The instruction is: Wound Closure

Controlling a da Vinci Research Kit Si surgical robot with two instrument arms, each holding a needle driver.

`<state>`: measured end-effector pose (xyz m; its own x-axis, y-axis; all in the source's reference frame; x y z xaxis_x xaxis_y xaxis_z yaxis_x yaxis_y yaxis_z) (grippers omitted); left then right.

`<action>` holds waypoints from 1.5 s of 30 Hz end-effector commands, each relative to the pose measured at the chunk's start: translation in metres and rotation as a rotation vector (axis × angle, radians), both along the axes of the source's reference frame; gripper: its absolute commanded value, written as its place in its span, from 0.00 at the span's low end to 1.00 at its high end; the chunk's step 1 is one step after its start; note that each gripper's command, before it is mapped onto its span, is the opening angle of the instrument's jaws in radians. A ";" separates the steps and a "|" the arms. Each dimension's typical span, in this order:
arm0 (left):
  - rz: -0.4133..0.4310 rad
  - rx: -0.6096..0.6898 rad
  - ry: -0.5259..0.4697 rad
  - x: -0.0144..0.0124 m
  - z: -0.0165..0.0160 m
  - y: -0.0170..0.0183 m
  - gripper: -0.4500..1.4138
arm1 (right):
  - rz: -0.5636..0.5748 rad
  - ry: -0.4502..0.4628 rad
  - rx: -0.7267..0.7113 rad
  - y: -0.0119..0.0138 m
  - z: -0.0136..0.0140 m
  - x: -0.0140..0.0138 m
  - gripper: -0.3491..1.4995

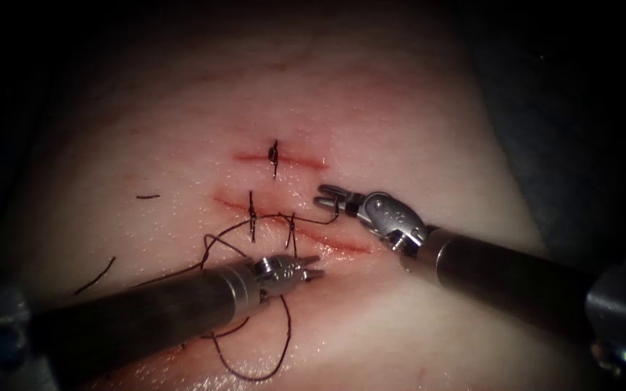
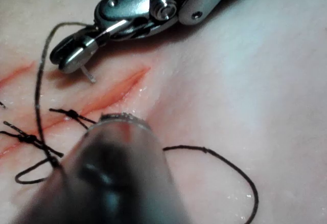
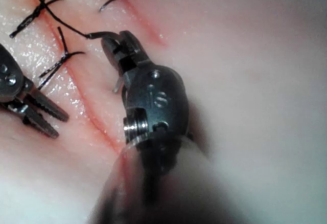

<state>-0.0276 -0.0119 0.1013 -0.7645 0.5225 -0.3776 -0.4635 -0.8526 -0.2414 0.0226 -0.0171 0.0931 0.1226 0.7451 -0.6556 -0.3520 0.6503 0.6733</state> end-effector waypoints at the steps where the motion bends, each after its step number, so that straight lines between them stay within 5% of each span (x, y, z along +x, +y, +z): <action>1: 0.006 -0.001 0.000 -0.0005 0.0008 0.0000 0.23 | 0.023 0.018 0.033 0.0015 0.0000 0.0010 0.00; 9: 0.002 0.003 -0.001 -0.0002 0.0005 -0.0002 0.23 | 0.111 0.056 0.315 0.0024 0.0000 0.0014 0.00; 17: 0.008 0.009 -0.006 0.0006 0.0000 0.0001 0.23 | 0.145 0.016 0.598 0.0003 0.0018 0.0010 0.00; 24: 0.007 0.010 -0.005 0.0005 0.0000 0.0002 0.22 | 0.182 0.080 0.774 -0.0008 0.0017 0.0009 0.00; 37: 0.006 0.010 -0.005 0.0004 0.0000 0.0002 0.22 | 0.128 0.247 1.026 -0.0030 0.0004 0.0023 0.00; 45: 0.005 0.010 -0.004 0.0004 0.0000 0.0003 0.22 | 0.062 0.276 1.060 -0.0049 0.0000 0.0033 0.00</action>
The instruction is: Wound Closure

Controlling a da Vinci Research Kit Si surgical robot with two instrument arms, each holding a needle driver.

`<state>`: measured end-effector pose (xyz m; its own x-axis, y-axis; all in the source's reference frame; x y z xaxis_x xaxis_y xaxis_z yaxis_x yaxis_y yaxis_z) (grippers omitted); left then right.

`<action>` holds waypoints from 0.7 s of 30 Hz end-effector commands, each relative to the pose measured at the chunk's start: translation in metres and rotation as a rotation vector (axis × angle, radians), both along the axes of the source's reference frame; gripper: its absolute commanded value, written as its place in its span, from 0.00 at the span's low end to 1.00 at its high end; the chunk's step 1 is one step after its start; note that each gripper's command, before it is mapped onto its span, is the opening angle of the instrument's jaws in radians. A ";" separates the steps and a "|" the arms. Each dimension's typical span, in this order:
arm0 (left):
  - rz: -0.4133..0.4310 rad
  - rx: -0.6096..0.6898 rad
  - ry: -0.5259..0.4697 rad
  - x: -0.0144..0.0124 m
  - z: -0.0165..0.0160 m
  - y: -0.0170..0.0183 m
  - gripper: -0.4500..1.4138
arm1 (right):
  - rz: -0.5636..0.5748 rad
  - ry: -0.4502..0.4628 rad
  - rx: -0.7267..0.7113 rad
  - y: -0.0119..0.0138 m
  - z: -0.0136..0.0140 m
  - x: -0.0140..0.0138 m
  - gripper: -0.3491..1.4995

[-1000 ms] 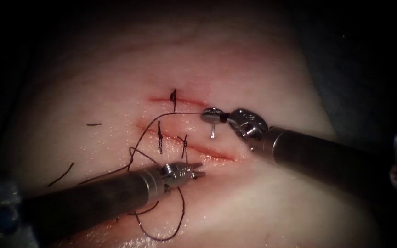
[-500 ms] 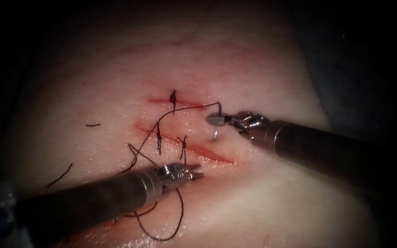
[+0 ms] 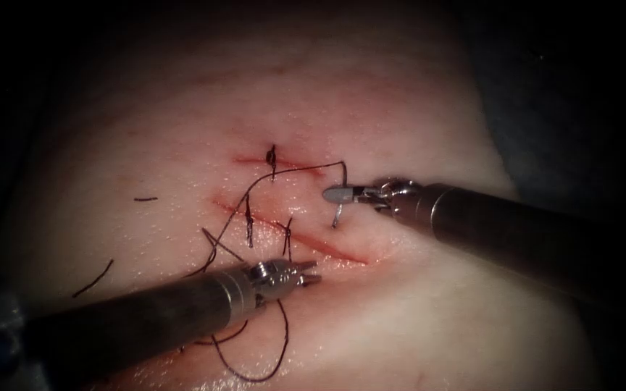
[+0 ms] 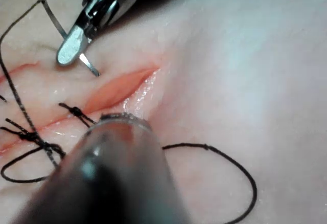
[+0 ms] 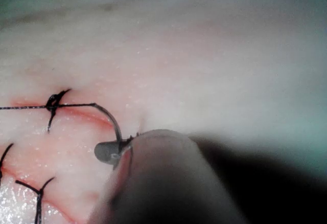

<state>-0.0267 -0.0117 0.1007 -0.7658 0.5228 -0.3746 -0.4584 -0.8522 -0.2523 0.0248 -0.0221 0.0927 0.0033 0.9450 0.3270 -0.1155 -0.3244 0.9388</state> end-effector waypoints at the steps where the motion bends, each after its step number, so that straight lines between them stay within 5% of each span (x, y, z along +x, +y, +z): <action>1: 0.000 0.000 -0.001 -0.0006 0.0006 0.0001 0.22 | -0.020 0.011 -0.009 -0.0005 0.0004 0.0012 0.00; 4: 0.000 0.000 -0.001 -0.0005 0.0005 0.0002 0.22 | -0.008 0.016 -0.012 -0.0012 0.0004 0.0014 0.00; 8: 0.000 0.001 -0.001 -0.0005 0.0005 0.0002 0.23 | 0.007 0.004 -0.187 -0.0011 -0.0004 0.0014 0.00; 15: -0.001 0.001 0.000 -0.0005 0.0004 0.0001 0.23 | -0.054 -0.368 -1.042 -0.0010 -0.0005 0.0010 0.00; 21: -0.004 0.002 0.003 -0.0006 -0.0003 -0.0005 0.24 | -0.106 -0.496 -1.242 -0.0008 0.0016 0.0003 0.00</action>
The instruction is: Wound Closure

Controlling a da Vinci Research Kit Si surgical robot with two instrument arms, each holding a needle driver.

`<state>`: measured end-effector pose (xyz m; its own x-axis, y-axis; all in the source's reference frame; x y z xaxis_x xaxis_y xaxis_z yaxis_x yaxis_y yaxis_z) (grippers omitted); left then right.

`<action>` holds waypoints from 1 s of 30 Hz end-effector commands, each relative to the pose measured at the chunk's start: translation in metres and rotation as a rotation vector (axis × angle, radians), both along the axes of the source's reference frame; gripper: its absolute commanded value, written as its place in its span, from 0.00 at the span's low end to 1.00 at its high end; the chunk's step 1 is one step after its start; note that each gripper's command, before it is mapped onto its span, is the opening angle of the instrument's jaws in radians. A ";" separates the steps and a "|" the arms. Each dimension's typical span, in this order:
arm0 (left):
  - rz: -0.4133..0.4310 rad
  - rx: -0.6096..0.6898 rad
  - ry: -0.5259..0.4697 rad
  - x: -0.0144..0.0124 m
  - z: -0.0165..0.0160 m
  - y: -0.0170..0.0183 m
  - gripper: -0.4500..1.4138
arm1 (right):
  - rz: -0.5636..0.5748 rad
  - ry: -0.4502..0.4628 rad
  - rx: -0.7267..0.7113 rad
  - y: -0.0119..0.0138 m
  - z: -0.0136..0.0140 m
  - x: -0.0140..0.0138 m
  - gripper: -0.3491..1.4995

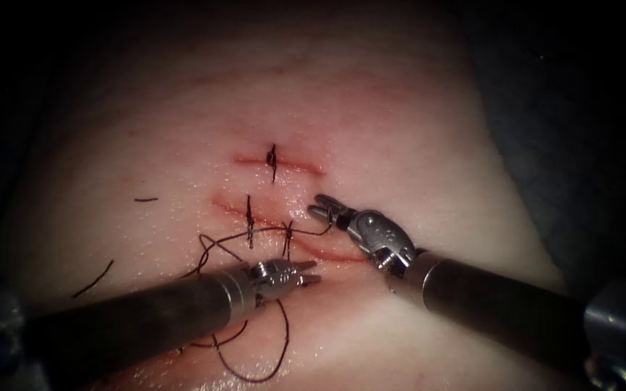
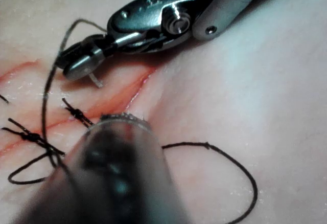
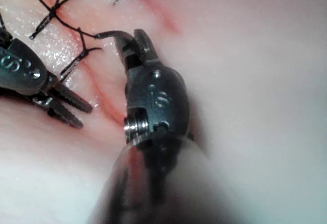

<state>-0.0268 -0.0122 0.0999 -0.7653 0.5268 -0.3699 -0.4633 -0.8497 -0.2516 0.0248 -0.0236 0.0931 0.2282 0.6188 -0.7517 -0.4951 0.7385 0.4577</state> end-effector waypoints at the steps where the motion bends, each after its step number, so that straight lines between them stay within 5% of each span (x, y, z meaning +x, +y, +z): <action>1: -0.002 0.000 0.001 -0.0006 0.0002 -0.0003 0.24 | 0.021 -0.008 -0.010 0.0012 0.0016 0.0000 0.00; 11: 0.032 0.039 -0.059 -0.0021 -0.0057 -0.0039 0.23 | 0.034 -0.066 -0.153 0.0044 0.0043 -0.0025 0.00; 16: 0.042 0.029 -0.072 -0.0023 -0.0080 -0.0035 0.23 | -0.024 -0.015 -0.179 0.0021 0.0037 -0.0016 0.00; 23: 0.040 0.019 -0.084 -0.0021 -0.0078 -0.0027 0.23 | -0.120 -0.064 -0.278 0.0000 0.0024 -0.0012 0.00; 30: 0.040 0.017 -0.082 -0.0020 -0.0075 -0.0027 0.23 | -0.214 -0.125 -0.300 -0.0031 0.0060 -0.0015 0.00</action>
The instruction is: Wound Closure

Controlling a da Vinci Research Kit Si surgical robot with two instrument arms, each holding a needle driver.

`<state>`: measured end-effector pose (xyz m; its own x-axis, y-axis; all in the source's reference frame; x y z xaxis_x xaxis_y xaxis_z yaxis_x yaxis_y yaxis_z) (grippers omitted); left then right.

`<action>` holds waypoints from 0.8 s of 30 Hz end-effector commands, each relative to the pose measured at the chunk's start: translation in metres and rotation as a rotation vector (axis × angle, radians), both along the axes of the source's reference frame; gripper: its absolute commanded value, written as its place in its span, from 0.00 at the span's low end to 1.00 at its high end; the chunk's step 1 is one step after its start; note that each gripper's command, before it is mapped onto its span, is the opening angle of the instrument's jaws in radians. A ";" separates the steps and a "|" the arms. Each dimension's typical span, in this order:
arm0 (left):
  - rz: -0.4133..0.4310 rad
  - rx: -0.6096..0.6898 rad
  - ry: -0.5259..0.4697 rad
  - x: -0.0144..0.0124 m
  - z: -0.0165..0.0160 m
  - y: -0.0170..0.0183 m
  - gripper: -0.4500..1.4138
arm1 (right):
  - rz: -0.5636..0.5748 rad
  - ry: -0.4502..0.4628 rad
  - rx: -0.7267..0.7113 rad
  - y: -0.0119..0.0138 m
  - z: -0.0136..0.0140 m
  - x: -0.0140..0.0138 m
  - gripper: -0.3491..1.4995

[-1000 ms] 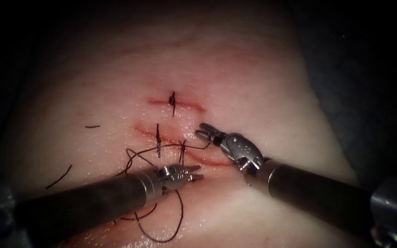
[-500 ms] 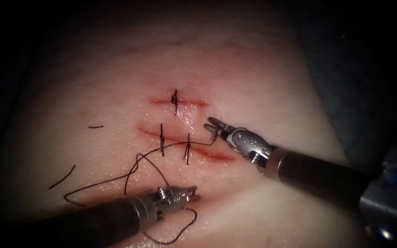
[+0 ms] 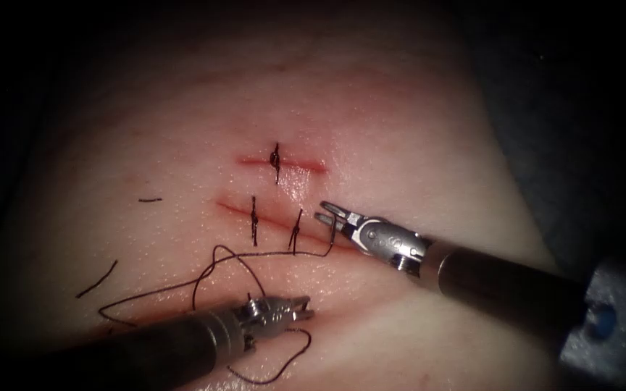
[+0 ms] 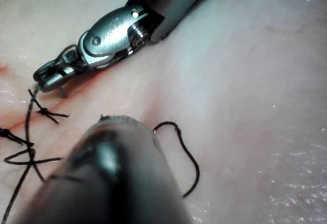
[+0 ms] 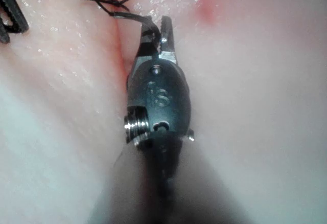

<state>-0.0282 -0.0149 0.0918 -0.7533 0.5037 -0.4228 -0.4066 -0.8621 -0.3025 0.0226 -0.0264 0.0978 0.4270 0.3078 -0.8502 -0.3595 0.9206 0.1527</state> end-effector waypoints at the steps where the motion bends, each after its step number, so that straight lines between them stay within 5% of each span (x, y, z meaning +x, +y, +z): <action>1: 0.001 -0.001 0.000 -0.0005 0.0006 0.0000 0.23 | -0.018 -0.007 -0.001 -0.0006 0.0017 0.0006 0.00; 13: -0.012 -0.010 0.005 -0.0004 0.0004 0.0007 0.23 | -0.165 -0.096 0.090 -0.0056 0.0060 0.0003 0.00; 18: -0.022 -0.019 0.007 -0.0004 0.0003 0.0010 0.23 | -0.196 -0.127 0.135 -0.0064 0.0068 0.0003 0.00; 24: -0.028 -0.044 -0.004 -0.0008 0.0001 0.0020 0.32 | -0.117 -0.047 0.125 -0.0047 0.0057 0.0004 0.00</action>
